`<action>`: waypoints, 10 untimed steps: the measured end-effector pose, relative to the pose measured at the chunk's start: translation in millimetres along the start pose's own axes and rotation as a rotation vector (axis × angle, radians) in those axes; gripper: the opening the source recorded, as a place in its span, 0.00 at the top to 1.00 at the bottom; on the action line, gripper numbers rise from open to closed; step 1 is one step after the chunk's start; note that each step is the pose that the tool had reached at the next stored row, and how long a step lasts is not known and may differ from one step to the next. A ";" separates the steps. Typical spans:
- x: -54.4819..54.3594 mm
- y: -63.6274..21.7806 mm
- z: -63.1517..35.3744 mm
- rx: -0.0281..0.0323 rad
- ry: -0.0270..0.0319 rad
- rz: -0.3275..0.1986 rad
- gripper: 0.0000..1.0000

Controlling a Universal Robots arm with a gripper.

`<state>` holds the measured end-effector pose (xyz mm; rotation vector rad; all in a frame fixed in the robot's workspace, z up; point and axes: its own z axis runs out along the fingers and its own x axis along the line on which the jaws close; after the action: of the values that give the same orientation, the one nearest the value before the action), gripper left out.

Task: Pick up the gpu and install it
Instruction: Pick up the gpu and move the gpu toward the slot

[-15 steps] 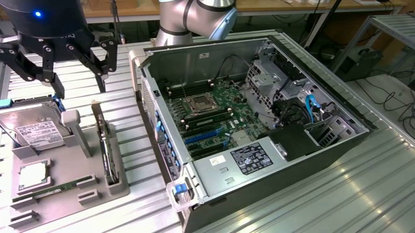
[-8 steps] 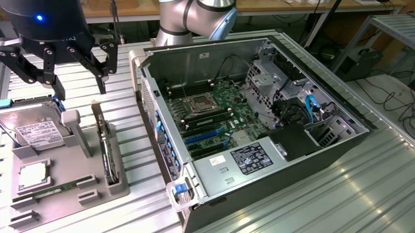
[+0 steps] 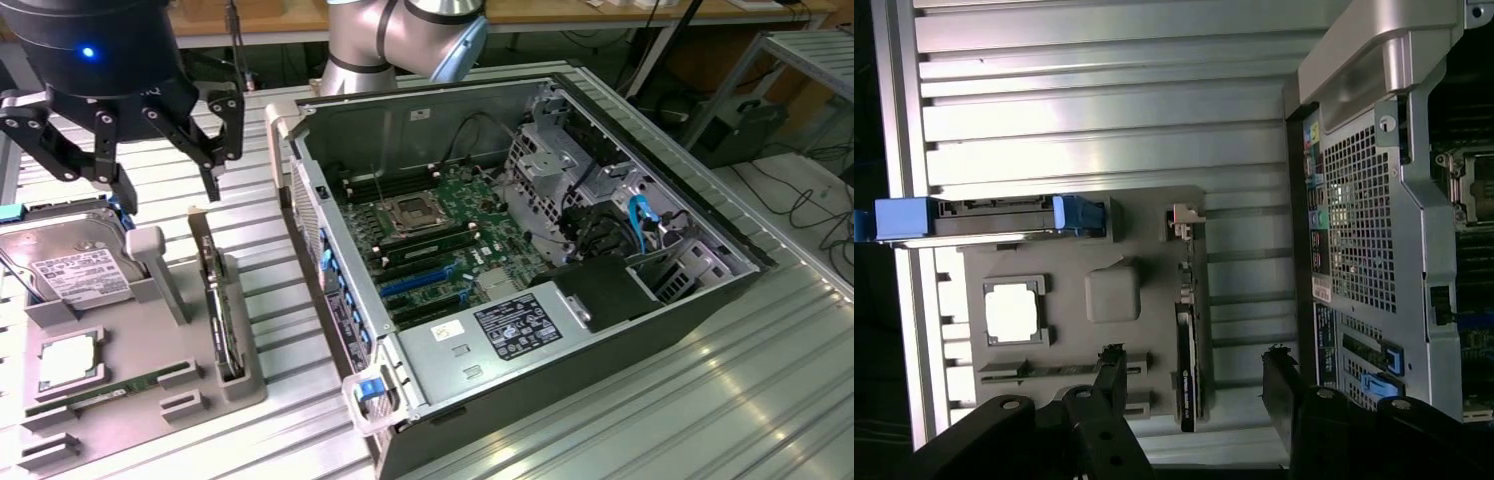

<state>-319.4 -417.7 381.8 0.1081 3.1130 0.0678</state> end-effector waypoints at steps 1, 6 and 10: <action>0.0 -0.1 0.6 0.0001 0.0001 0.000 0.34; 0.0 -1.0 4.1 0.0001 0.0000 0.000 0.34; 0.0 -2.6 6.6 0.0000 0.0000 0.000 0.34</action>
<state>-319.4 -420.0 375.1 0.1081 3.1130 0.0679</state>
